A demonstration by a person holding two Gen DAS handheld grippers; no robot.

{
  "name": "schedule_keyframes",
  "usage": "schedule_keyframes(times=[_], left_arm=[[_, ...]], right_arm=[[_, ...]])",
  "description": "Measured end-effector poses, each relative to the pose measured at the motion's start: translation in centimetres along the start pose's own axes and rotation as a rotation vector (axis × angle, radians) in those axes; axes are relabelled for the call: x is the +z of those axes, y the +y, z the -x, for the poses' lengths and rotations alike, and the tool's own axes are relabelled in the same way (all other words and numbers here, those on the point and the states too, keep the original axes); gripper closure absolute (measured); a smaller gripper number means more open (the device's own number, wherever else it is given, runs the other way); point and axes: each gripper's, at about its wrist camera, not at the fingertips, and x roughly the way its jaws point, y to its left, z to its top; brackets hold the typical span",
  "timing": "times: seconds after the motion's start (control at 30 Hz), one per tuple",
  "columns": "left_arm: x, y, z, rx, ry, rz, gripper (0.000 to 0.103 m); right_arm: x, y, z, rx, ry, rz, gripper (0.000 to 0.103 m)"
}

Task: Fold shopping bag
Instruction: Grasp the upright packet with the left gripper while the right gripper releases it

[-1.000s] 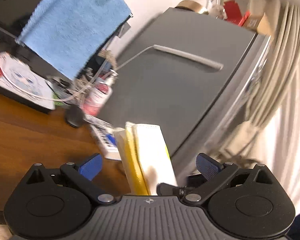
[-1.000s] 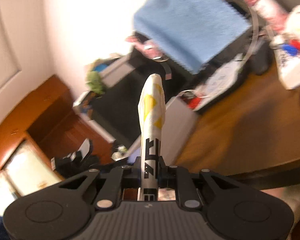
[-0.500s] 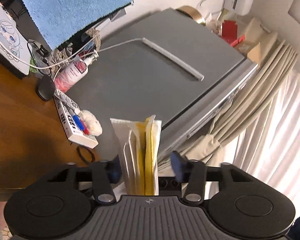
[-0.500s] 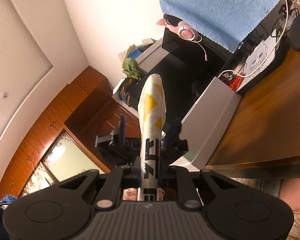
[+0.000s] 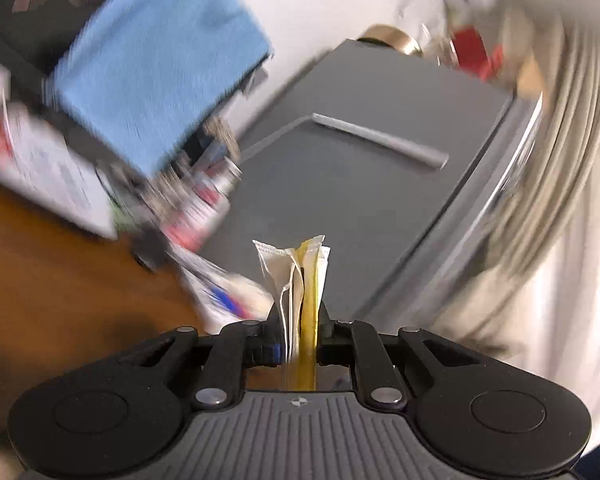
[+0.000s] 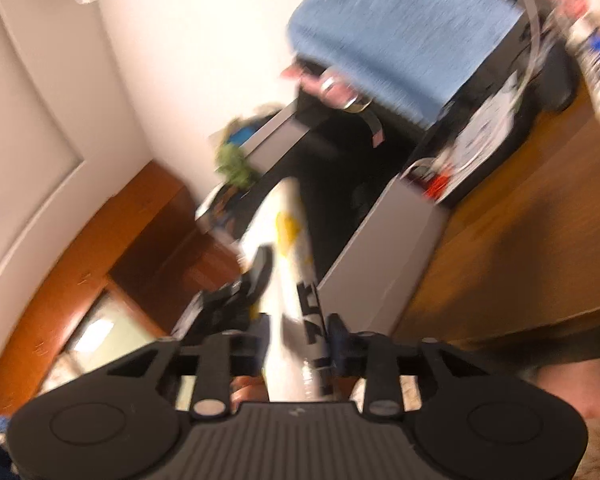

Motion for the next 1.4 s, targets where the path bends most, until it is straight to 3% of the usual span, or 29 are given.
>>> schedule_keyframes(times=[0.17, 0.23, 0.33, 0.37, 0.5, 0.6, 0.73, 0.83, 0.9, 0.97, 1.13, 1.4], left_arm=[[-1.1, -4.5, -0.9, 0.247, -0.042, -0.442, 0.09], [-2.1, -5.4, -1.8, 0.321, -0.025, -0.596, 0.09], [-3.8, -6.3, -3.2, 0.407, 0.017, -0.822, 0.09], [-4.3, -6.6, -3.7, 0.435, 0.032, -0.897, 0.09], [-7.1, -7.5, -4.9, 0.494, 0.075, -1.226, 0.09], [-8.7, -7.4, -5.3, 0.508, 0.105, -1.405, 0.09], [-9.7, -6.8, -5.6, 0.529, 0.142, -1.53, 0.09], [-9.8, -6.3, -5.8, 0.549, 0.155, -1.57, 0.09], [-9.7, -6.2, -5.7, 0.563, 0.151, -1.567, 0.089], [-9.8, -6.1, -5.7, 0.585, 0.148, -1.584, 0.085], [-10.2, -6.6, -6.2, 0.618, 0.108, -1.623, 0.081], [-9.8, -7.4, -6.3, 0.628, 0.064, -1.583, 0.078]], right_arm=[[0.9, 1.2, 0.5, -0.149, -0.059, 0.044, 0.061], [1.2, 1.8, 0.2, -0.156, -0.08, 0.018, 0.059], [2.0, 2.4, -0.4, -0.108, -0.096, -0.074, 0.045], [2.3, 2.5, -0.7, -0.096, -0.093, -0.106, 0.045], [4.0, 2.3, -2.7, -0.105, -0.041, -0.281, 0.045], [4.9, 1.6, -4.0, -0.135, -0.024, -0.386, 0.045], [5.7, 1.6, -5.6, -0.193, 0.032, -0.396, 0.047], [5.5, 1.5, -6.2, -0.249, 0.061, -0.392, 0.07], [5.2, 1.1, -6.3, -0.247, 0.054, -0.406, 0.075], [5.0, 0.9, -6.2, -0.251, 0.039, -0.417, 0.089], [4.1, 0.4, -6.3, -0.236, -0.03, -0.431, 0.093], [4.1, -0.1, -6.1, -0.204, -0.126, -0.458, 0.093]])
